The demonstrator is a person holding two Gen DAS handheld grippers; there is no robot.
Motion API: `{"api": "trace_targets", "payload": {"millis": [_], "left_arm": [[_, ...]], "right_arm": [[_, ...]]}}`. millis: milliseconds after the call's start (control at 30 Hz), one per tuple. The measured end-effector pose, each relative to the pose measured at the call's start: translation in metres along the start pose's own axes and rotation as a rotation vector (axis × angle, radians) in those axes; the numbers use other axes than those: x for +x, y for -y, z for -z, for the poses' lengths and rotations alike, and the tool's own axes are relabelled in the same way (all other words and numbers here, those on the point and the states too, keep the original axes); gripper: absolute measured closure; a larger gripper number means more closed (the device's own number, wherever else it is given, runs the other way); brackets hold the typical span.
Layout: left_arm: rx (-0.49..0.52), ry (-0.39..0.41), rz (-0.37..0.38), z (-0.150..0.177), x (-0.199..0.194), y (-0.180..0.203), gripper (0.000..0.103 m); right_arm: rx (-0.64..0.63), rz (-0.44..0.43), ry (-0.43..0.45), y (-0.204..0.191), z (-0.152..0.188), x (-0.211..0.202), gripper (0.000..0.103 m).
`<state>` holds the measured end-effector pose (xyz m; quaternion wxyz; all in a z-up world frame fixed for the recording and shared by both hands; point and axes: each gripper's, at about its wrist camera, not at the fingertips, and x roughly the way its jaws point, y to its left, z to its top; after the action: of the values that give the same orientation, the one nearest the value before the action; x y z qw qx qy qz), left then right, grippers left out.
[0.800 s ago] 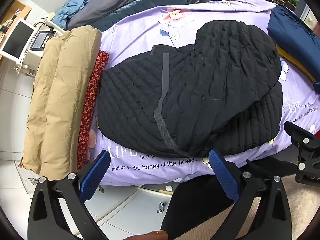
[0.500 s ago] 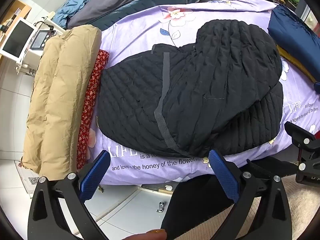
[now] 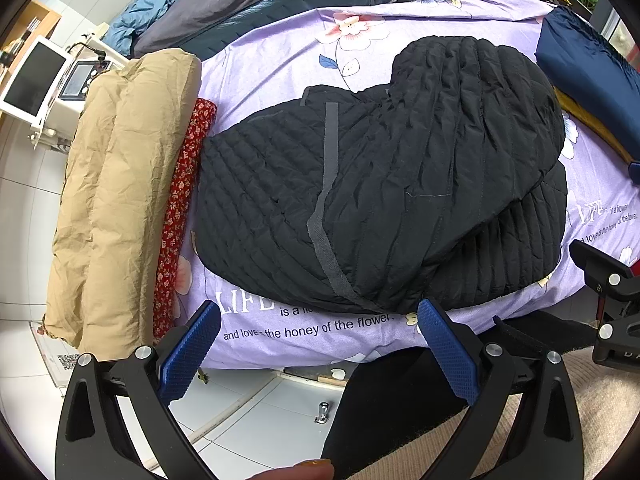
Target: Fold large clothes
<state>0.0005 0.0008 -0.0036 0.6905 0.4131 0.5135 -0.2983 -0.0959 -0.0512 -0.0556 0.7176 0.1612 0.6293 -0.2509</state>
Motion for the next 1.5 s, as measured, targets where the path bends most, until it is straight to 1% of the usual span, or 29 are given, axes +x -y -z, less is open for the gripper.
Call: {"api": "trace_targets", "payload": {"millis": [1500], "left_arm": [[0.0,-0.011,0.006,-0.0017,0.0048,0.0007,0.006]], "right_arm": [[-0.002,-0.002,-0.004,0.0001,0.0025,-0.0005,0.005]]}}
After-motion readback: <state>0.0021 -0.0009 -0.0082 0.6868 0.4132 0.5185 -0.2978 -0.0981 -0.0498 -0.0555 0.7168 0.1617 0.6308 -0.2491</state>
